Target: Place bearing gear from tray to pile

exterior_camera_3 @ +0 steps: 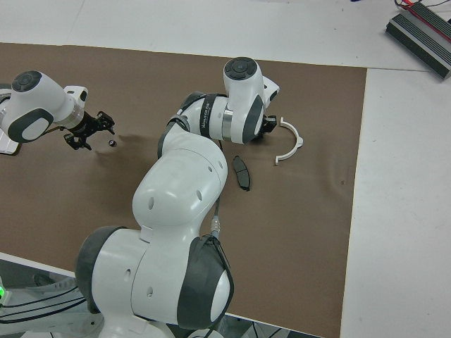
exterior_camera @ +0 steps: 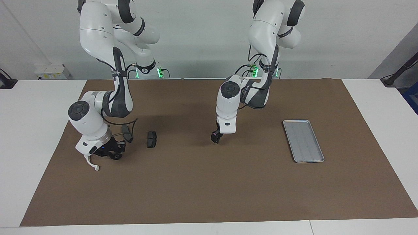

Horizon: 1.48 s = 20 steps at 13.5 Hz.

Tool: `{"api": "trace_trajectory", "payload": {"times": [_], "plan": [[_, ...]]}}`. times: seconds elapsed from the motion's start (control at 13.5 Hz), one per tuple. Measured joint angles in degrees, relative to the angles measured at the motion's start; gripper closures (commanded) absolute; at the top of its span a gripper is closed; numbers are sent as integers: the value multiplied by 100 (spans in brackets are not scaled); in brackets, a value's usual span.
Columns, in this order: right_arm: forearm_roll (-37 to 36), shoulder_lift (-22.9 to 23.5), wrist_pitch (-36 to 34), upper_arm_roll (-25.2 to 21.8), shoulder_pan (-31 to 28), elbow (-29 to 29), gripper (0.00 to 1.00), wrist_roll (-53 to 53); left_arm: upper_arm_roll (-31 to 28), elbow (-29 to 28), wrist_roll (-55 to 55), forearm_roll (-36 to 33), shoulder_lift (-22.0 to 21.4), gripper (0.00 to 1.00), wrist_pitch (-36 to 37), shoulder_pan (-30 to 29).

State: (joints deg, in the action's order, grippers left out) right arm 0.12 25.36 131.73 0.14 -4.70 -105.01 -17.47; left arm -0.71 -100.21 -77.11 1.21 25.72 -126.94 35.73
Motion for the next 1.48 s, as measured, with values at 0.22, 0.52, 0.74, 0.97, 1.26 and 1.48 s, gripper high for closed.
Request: {"api": "trace_trajectory", "payload": {"times": [0.22, 0.52, 0.74, 0.97, 1.26, 1.48], "plan": [[0, -40, -192, 16, 41, 73, 0, 19, -33, 22, 173, -7, -375, 0, 296, -448], [0, -398, -1672, 36, 369, 962, 0, 410, -44, 30, 1461, -8, -1070, 0, 936, -1400], [0, -552, -2450, 64, 1051, 1638, 0, 1458, -41, 25, 2325, -6, -1436, 0, 1432, -1883], [-158, -543, -2486, 92, 2003, 1729, 0, 2743, -39, 23, 2754, -6, -1548, 0, 1598, -2005], [-177, -527, -2401, 112, 2898, 1720, 0, 3988, -41, 29, 3303, -6, -1716, 0, 1812, -2331], [-177, -416, -2063, 115, 3304, 1643, 0, 4568, -49, 31, 3948, -6, -2102, 0, 2182, -2731]]}}
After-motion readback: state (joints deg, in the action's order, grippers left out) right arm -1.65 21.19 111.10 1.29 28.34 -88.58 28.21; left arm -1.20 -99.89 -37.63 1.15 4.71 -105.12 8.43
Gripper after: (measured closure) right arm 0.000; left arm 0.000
